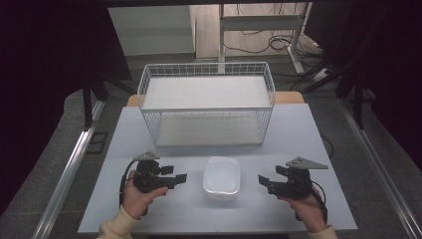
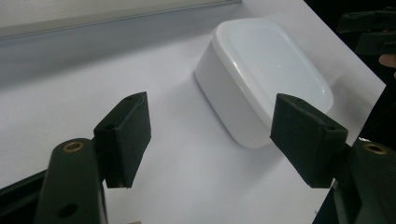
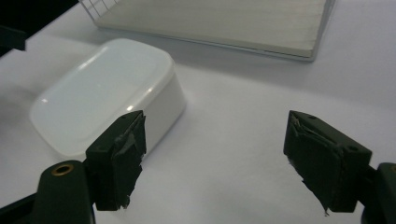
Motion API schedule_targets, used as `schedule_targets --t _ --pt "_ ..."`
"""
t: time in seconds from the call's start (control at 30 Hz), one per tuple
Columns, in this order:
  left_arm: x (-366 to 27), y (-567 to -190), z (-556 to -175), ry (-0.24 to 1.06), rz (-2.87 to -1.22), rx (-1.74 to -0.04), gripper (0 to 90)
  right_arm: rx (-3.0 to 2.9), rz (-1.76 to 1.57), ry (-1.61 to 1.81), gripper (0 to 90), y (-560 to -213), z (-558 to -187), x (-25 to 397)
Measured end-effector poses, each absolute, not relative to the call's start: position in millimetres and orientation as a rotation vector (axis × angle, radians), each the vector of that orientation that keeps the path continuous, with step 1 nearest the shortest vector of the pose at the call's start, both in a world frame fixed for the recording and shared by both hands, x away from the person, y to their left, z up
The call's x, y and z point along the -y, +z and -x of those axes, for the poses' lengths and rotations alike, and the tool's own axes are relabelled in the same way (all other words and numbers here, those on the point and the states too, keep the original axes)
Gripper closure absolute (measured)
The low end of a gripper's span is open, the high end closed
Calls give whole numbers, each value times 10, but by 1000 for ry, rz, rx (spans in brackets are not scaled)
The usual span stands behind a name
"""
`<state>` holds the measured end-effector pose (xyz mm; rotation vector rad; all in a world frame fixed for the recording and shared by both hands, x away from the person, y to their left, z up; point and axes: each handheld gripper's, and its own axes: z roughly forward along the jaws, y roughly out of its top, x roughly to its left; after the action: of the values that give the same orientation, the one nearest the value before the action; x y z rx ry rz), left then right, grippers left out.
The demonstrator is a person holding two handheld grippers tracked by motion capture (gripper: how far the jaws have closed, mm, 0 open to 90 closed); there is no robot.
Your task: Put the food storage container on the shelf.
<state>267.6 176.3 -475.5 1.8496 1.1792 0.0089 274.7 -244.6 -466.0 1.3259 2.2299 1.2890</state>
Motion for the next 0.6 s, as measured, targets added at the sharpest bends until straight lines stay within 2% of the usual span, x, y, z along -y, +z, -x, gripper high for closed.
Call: schedule_targets --t 0.27,0.6 --pt "-1668 -4709 -2727 10 -1861 -1161 277 -2231 -1381 1338 218 -4582 -2772 2334" --pt "-1404 -4723 -2944 -102 -1854 -1164 283 -2275 -1434 1362 239 -4545 -2903 2006"
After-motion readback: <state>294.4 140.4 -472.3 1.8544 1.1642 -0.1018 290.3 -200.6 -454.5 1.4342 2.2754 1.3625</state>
